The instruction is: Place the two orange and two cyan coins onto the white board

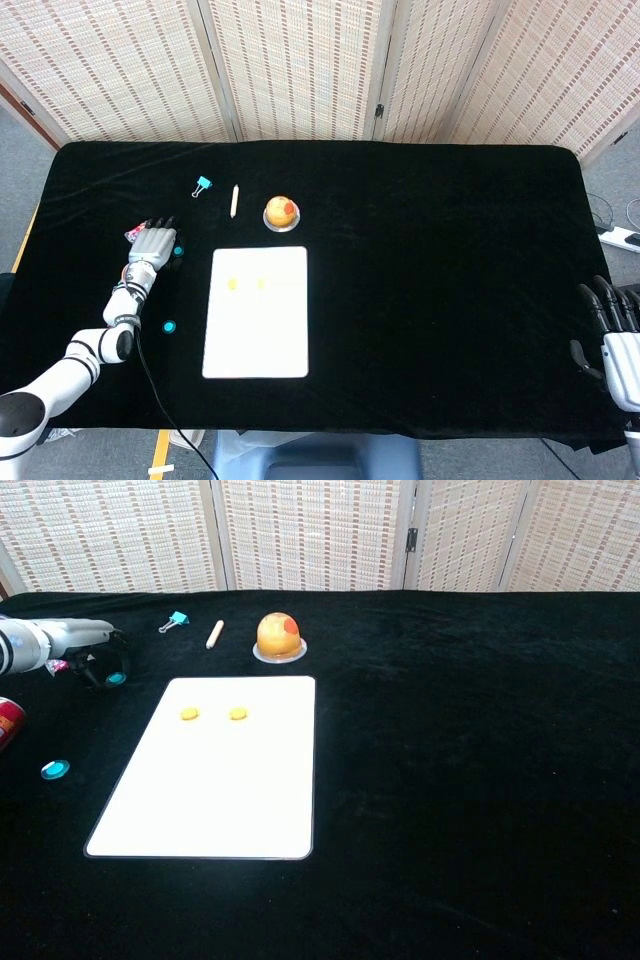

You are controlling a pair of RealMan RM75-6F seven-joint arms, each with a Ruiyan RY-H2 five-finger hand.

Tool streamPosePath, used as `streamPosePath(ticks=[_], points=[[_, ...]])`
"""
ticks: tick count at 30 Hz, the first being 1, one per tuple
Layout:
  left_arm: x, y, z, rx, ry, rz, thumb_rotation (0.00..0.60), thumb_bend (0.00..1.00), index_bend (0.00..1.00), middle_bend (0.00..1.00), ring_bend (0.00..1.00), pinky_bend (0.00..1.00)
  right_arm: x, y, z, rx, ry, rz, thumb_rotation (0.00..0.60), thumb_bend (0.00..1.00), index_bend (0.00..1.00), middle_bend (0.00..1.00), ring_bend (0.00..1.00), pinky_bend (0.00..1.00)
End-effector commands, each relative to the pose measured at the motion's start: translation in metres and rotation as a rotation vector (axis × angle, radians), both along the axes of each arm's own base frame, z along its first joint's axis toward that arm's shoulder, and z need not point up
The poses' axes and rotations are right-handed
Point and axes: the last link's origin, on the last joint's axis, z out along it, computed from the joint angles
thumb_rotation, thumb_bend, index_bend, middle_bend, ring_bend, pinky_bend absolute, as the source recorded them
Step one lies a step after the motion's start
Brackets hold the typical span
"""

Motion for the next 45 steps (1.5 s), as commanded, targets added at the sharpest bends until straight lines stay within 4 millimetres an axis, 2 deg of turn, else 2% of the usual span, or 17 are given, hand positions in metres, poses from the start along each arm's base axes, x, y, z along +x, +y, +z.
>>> streamPosePath(ticks=[1,11,35,45], points=[[-0.003,-0.001,0.003,0.016,0.001,-0.003,0.6,0.47,0.39,0.07,0.0,0.0,0.0,0.0,0.0,-0.001,0.0,0.001,0.6,0.47,0.0,0.0,0.0,0.0],[-0.009,-0.003,0.001,0.023,0.008,0.005,0.6,0.47,0.39,0.06,0.0,0.0,0.001,0.002,0.0,-0.002,-0.001,0.001,0.6,0.47,0.0,0.0,0.0,0.0],[-0.008,0.0,-0.009,0.02,0.007,0.01,0.6,0.47,0.42,0.07,0.0,0.0,0.0,0.002,0.0,-0.004,-0.003,-0.009,0.6,0.47,0.0,0.0,0.0,0.0],[-0.009,-0.001,-0.012,0.032,-0.001,0.001,0.6,0.47,0.51,0.13,0.0,0.0,0.0,0.001,0.0,-0.003,-0.003,-0.012,0.6,0.47,0.0,0.0,0.0,0.0]])
